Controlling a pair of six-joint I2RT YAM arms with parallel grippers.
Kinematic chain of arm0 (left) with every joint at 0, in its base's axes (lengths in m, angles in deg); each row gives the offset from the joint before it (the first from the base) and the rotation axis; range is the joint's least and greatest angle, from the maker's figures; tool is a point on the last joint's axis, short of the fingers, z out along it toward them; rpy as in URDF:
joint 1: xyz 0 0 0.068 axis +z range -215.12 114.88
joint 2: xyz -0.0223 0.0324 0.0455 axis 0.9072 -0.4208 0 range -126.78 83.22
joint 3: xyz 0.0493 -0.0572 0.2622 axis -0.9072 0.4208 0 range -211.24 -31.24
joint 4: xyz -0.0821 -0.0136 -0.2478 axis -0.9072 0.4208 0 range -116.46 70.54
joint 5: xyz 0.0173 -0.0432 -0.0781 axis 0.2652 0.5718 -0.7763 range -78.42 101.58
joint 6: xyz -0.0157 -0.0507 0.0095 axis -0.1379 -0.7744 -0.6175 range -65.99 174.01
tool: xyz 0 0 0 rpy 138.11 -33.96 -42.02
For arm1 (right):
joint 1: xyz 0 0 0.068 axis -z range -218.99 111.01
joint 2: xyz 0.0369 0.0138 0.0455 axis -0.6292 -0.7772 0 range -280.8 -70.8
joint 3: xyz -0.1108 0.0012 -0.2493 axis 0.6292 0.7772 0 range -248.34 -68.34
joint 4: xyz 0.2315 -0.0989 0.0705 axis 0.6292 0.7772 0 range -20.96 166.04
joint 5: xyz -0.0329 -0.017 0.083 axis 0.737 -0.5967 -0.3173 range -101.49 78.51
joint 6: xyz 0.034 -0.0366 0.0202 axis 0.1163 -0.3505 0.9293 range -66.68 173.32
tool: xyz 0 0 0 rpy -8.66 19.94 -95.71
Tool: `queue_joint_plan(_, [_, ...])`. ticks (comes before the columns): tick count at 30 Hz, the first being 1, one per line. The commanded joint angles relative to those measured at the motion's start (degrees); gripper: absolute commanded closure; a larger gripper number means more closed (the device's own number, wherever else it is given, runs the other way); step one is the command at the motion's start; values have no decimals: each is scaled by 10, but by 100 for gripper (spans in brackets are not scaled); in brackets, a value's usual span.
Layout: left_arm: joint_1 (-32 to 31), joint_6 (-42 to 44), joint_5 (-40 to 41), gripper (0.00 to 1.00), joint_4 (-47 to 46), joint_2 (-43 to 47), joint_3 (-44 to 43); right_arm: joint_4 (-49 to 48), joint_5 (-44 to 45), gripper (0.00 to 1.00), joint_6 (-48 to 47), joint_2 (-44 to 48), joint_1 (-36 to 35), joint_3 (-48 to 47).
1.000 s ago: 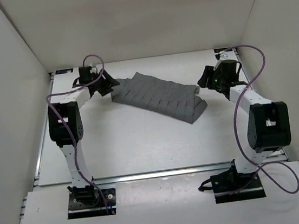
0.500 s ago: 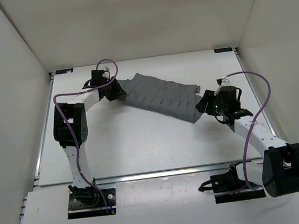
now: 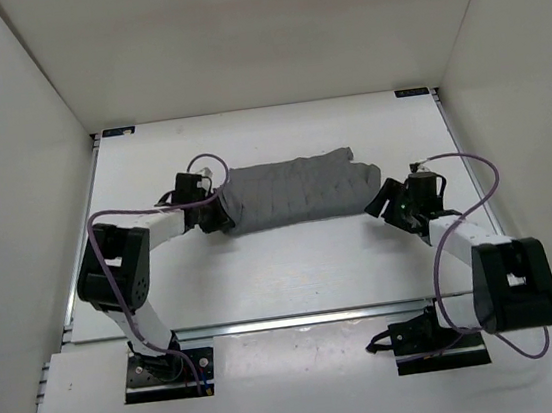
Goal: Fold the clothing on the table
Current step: Fold the skirt
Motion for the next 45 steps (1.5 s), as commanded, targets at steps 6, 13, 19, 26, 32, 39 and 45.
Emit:
queue_joint_plan(6, [-15, -22, -4, 100, -54, 62, 77, -89, -33, 38, 40, -127, 2, -71])
queue_joint_plan(13, [-2, -28, -5, 100, -74, 86, 110, -124, -75, 77, 47, -196, 27, -126])
queue_joint_plan(19, [1, -29, 3, 100, -82, 78, 126, -145, -101, 100, -40, -153, -46, -198])
queue_joint_plan(26, [-4, -41, -6, 100, -112, 80, 153, -91, -230, 100, -128, -269, -212, -426])
queue_joint_plan(32, [4, -46, -4, 100, -126, 98, 174, 55, -273, 100, -208, -414, -340, -610])
queue_joint_plan(39, [17, -48, -10, 100, -142, 113, 201, 49, -324, 99, -195, -473, -393, -593])
queue_joint_plan(45, [18, -51, -15, 100, -149, 119, 207, 40, -336, 100, -177, -507, -400, -576])
